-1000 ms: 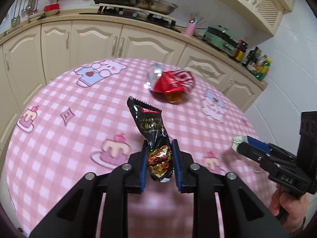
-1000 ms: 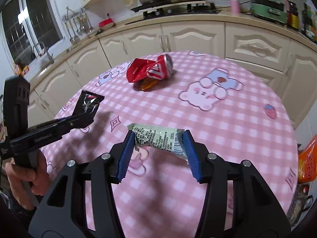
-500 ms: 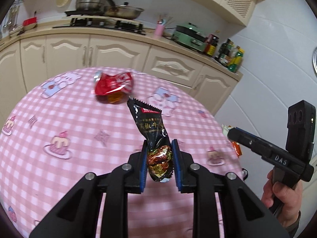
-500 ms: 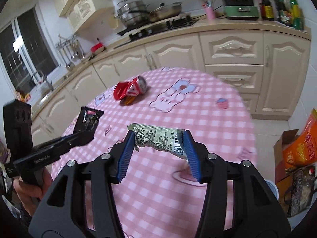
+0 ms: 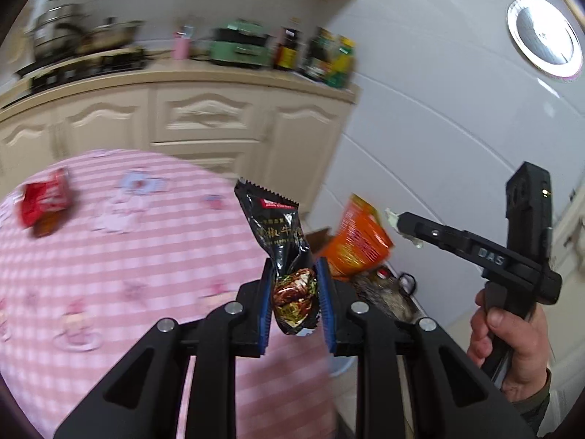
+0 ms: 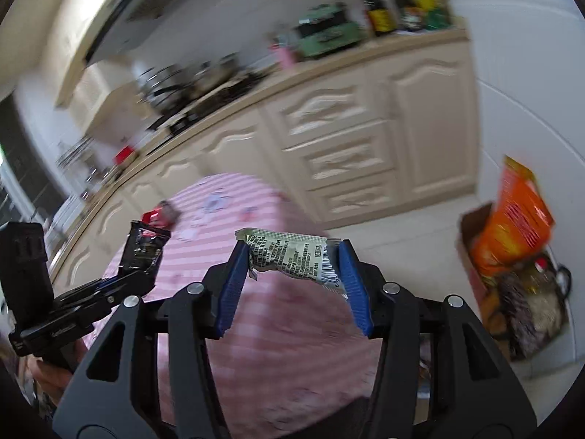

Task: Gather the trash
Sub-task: 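Carry the black wrapper and green wrapper with both tools over the blue bin, then open both tools to drop the wrappers into the bin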

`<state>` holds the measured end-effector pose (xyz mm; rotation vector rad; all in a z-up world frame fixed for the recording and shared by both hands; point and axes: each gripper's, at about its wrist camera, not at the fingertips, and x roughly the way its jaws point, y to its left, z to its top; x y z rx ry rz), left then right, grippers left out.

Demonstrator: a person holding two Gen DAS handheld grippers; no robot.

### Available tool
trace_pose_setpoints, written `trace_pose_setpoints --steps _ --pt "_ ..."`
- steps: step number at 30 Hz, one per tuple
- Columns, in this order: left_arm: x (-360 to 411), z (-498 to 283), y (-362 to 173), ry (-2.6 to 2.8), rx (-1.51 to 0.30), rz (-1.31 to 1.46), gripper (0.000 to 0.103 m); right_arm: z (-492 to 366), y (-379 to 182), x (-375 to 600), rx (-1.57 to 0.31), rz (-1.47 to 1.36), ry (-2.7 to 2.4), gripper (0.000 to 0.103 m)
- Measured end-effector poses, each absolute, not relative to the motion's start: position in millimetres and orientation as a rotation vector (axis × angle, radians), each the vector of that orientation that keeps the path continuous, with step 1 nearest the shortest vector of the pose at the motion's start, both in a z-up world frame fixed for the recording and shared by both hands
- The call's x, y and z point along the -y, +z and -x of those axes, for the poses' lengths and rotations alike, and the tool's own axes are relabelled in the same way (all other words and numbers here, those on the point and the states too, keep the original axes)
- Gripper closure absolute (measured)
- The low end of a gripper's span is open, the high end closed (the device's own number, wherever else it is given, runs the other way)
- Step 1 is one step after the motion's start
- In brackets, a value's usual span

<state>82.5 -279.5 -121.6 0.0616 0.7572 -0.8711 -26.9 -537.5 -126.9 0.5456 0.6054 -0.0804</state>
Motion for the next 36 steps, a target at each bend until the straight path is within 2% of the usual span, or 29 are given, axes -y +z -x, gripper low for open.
trace_pose_setpoints --steps 12,22,24,26,27,28,29,31,33,36 --pt "444 -52 -214 -1.016 -0.963 -0.264 0.081 62 -234 629 -0.717 -0.776 -0.239 0.053" --pt "490 -68 -294 -0.997 -1.16 -0.337 0.081 58 -295 657 -0.773 -0.918 -0.256 0.053" --pt "494 -70 -303 -0.996 -1.178 -0.35 0.081 55 -301 659 -0.792 -0.923 -0.267 0.049" --pt "499 -71 -310 -0.989 -1.197 -0.373 0.076 56 -308 663 -0.794 -0.947 -0.276 0.046" --pt "502 -71 -312 -0.982 -1.198 -0.385 0.075 57 -310 665 -0.793 -0.958 -0.281 0.04" --pt "504 -71 -313 -0.97 -1.194 -0.399 0.065 59 -311 667 -0.792 -0.967 -0.297 0.034" --pt "504 -72 -312 -0.958 -1.188 -0.407 0.048 61 -312 668 -0.788 -0.97 -0.305 0.025" --pt "502 -72 -306 -0.945 -1.17 -0.398 0.035 64 -311 671 -0.785 -0.977 -0.318 0.02" --pt "501 -73 -300 -0.935 -1.161 -0.395 0.032 66 -309 671 -0.788 -0.967 -0.335 0.013" --pt "497 -75 -291 -0.923 -1.145 -0.385 0.028 69 -304 671 -0.782 -0.958 -0.357 0.011"
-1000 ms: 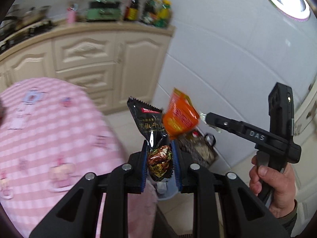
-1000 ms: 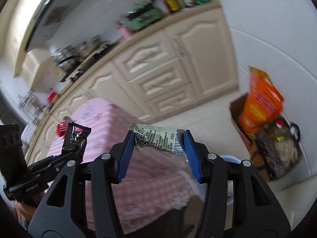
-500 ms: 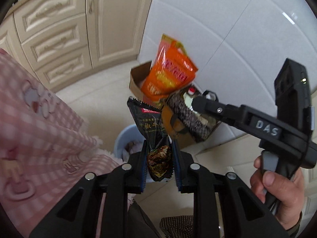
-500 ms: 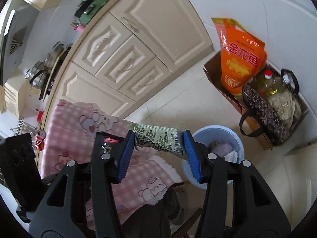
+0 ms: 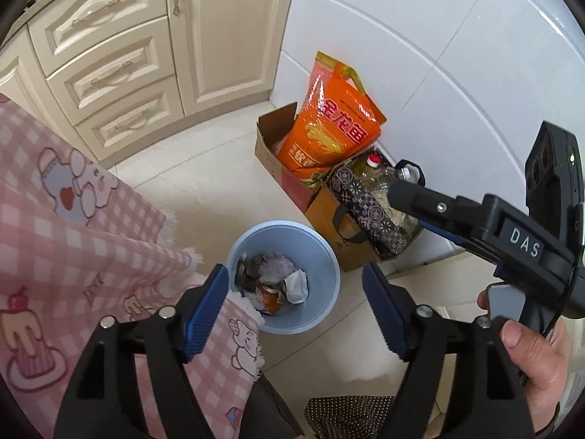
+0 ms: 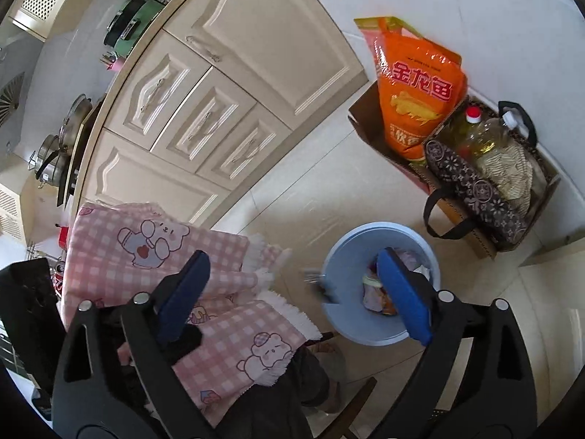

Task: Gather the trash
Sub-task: 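Open both tools to drop the wrappers into the bin, then move both tools back to the red can on the table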

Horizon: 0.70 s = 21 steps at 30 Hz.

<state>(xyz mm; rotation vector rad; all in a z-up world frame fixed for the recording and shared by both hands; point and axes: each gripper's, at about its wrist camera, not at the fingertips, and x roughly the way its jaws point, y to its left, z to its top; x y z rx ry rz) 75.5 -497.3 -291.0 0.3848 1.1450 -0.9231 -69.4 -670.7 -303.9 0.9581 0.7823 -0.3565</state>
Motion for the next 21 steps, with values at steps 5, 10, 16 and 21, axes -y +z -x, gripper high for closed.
trace_pose_setpoints --steps 5,10,16,21 --pt "488 -76 -275 -0.923 -1.121 -0.358 0.024 71 -294 668 -0.781 -0.93 -0.377 0.009" --pt "480 -74 -262 -0.925 -1.099 -0.338 0.023 71 -283 664 -0.776 -0.904 -0.383 0.009" --pt "471 -68 -239 -0.932 -1.046 -0.315 0.022 71 -265 659 -0.754 -0.88 -0.388 0.008" --pt "461 -64 -213 -0.945 -0.989 -0.289 0.022 69 -248 652 -0.734 -0.854 -0.377 0.008"
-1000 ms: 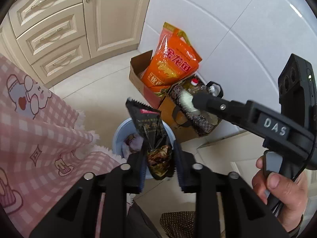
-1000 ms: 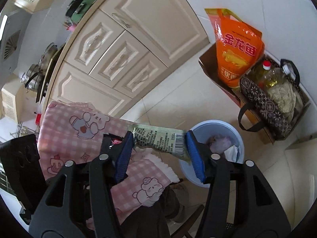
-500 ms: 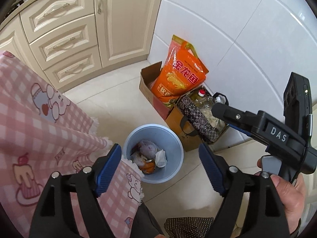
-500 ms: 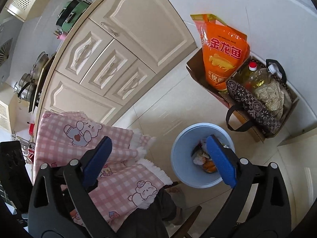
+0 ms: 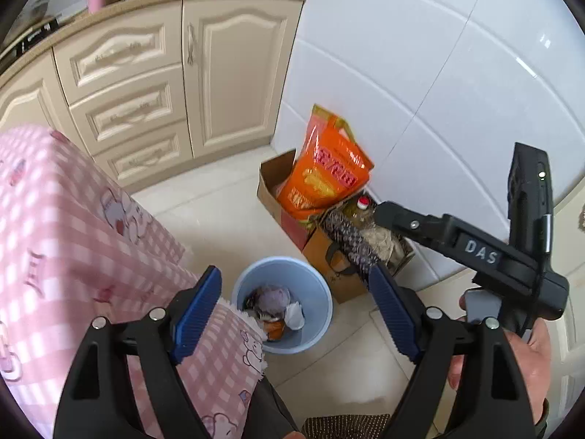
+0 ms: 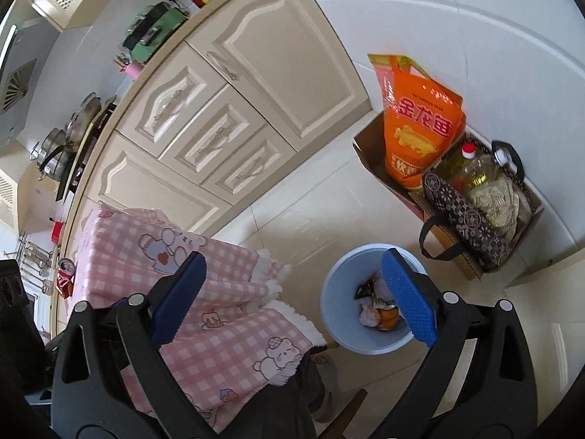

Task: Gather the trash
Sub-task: 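Move both tools back to the red can on the table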

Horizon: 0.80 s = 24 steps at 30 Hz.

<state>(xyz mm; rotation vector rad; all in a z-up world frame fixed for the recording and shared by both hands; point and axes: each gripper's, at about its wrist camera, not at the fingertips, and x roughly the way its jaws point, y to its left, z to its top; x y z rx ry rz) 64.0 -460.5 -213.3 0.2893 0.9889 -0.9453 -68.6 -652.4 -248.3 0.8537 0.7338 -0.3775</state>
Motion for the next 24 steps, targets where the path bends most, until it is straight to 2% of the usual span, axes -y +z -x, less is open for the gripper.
trace_pose_setpoints --steps 10,24 --pt "415 -66 -153 -0.93 -0.846 -0.2 0.019 51 -191 623 -0.671 -0.76 -0.321 0.008" --pt "290 -98 -90 -0.73 -0.674 -0.083 0.017 -4 -98 528 -0.593 -0.563 -0.147 0.006"
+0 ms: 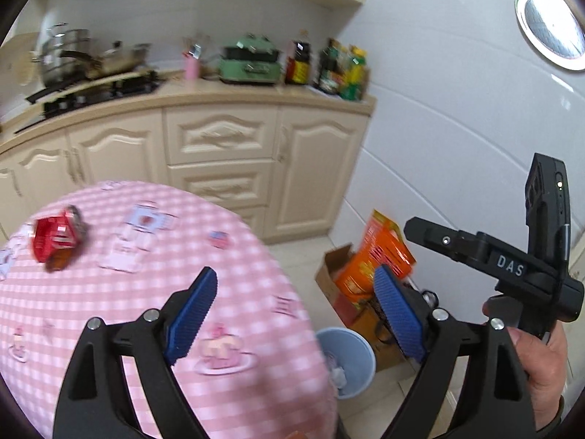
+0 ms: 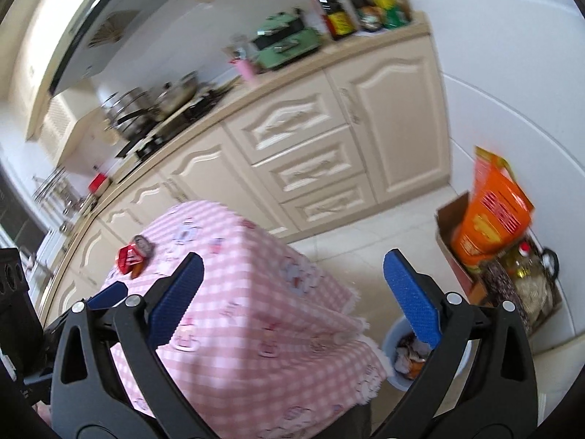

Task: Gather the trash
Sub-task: 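Move both tools back to the red can on the table, then grasp the red crushed can with left tool while right tool grasps the orange bread piece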

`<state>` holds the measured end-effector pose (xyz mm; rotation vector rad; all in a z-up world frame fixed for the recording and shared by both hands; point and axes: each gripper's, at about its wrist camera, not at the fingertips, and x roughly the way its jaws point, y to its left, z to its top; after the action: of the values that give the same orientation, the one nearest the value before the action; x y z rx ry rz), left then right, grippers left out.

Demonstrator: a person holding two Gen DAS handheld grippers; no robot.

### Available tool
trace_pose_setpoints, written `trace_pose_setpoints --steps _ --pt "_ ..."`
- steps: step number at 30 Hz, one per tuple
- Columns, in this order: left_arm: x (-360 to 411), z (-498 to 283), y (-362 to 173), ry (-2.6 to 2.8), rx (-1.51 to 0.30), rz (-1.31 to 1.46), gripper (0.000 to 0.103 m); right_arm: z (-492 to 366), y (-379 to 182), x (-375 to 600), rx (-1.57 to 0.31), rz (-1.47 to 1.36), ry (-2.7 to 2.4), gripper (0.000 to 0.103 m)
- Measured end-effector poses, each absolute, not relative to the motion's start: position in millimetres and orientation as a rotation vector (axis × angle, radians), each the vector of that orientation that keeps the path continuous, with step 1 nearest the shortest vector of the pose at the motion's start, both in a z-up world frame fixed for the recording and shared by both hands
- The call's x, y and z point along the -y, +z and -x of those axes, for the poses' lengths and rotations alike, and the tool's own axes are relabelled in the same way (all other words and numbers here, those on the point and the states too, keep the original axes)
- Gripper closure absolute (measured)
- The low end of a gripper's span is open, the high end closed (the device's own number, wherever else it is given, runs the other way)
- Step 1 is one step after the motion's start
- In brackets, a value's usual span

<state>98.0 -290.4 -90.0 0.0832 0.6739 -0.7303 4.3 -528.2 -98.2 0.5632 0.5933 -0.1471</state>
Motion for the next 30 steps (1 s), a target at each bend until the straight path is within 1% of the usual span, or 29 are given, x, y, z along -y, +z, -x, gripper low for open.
trace_pose_setpoints --steps 3,5,13,18,23,30 --pt "259 -107 -79 -0.671 -0.645 -0.056 0.016 -20 -84 502 -0.589 -0.52 -0.106 0.006" --pt "239 -114 -73 -0.636 -0.627 -0.033 0.012 -31 -76 483 -0.588 -0.489 -0.082 0.006" --pt "157 -143 -67 -0.46 -0.574 0.005 0.01 -85 -62 406 -0.616 -0.385 0.035 0.006" --pt "104 -183 -77 -0.325 -0.592 0.036 0.009 -119 -63 364 -0.629 -0.335 0.096 0.006" --pt "72 -228 -94 -0.231 -0.627 0.031 0.009 -151 -70 334 -0.655 -0.311 0.138 0.006" --pt "72 -293 -127 -0.217 -0.719 -0.013 0.009 -189 -86 313 -0.704 -0.287 0.162 0.006"
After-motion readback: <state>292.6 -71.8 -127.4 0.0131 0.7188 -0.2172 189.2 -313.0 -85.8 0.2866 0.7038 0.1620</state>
